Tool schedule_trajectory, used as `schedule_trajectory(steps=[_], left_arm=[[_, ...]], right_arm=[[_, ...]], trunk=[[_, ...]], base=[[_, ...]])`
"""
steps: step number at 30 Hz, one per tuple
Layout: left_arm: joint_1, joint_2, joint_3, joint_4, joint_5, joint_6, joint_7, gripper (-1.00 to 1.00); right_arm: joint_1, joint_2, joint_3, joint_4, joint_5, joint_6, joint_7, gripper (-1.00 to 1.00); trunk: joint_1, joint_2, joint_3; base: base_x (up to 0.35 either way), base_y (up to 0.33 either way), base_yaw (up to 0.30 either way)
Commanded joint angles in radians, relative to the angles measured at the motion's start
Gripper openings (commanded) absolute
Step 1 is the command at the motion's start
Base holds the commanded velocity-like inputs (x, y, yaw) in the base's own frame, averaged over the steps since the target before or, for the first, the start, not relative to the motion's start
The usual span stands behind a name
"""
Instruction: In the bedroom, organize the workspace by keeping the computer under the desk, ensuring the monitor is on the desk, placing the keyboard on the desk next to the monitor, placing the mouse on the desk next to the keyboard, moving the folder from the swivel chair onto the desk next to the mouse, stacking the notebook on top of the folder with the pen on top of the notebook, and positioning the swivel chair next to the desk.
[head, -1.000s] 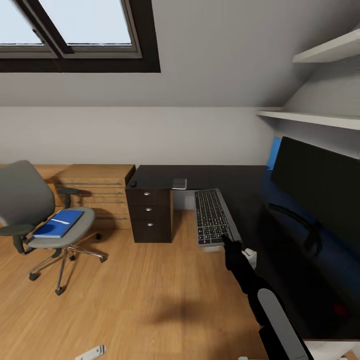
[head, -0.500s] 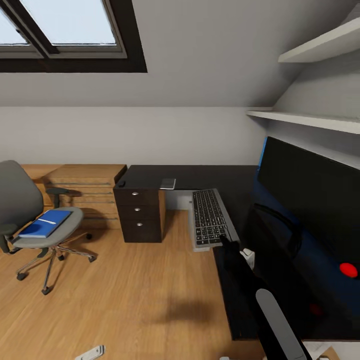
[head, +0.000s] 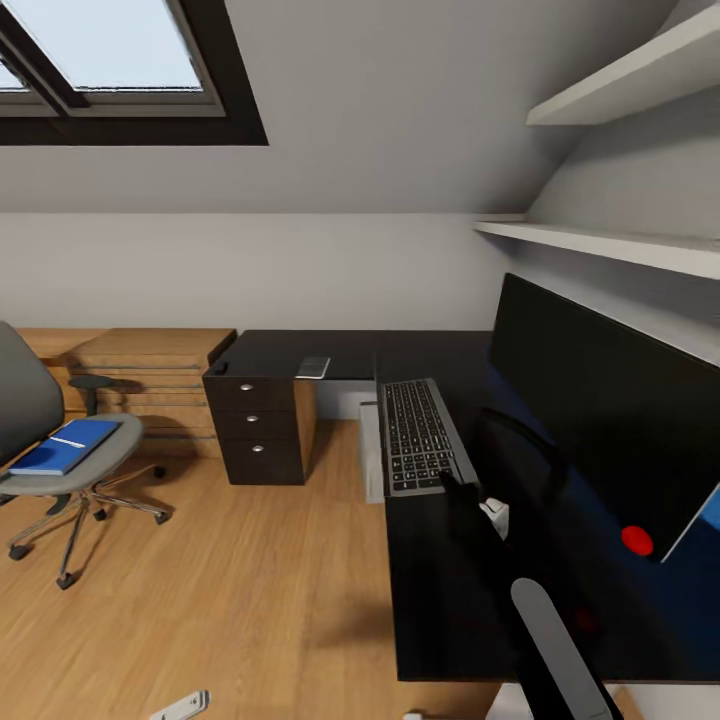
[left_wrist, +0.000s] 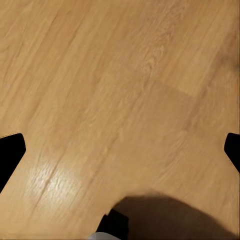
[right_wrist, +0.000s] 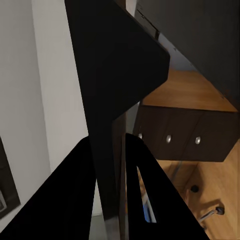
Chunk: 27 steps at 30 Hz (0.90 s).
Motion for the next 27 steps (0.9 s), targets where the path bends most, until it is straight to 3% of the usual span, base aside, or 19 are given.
schedule_trajectory(steps=[1, 11, 23, 27], left_arm=[[0.000, -0.001, 0.002, -0.003, 0.010, 0.005, 0.003, 1.00], [0.000, -0.001, 0.002, -0.003, 0.010, 0.004, 0.003, 1.00], [0.000, -0.001, 0.002, -0.003, 0.010, 0.003, 0.003, 1.00], [0.000, -0.001, 0.002, -0.003, 0.010, 0.003, 0.003, 1.00]], right_arm=[[-0.001, 0.000, -0.001, -0.001, -0.007, 0.002, -0.003, -1.00], [-0.001, 0.000, -0.001, 0.001, -0.007, 0.001, -0.003, -1.00], [-0.001, 0.003, 0.003, 0.045, -0.009, 0.002, -0.003, -1.00], [-0.001, 0.003, 0.004, 0.060, -0.060, 0.002, -0.003, -1.00]], trunk=[[0.000, -0.001, -0.001], [0.000, -0.001, -0.001], [0.000, -0.001, -0.001], [0.000, -0.001, -0.001]], base=[[0.000, -0.307, 0.000], [0.000, -0.286, 0.000], [0.000, -0.030, 0.000], [0.000, 0.000, 0.000]])
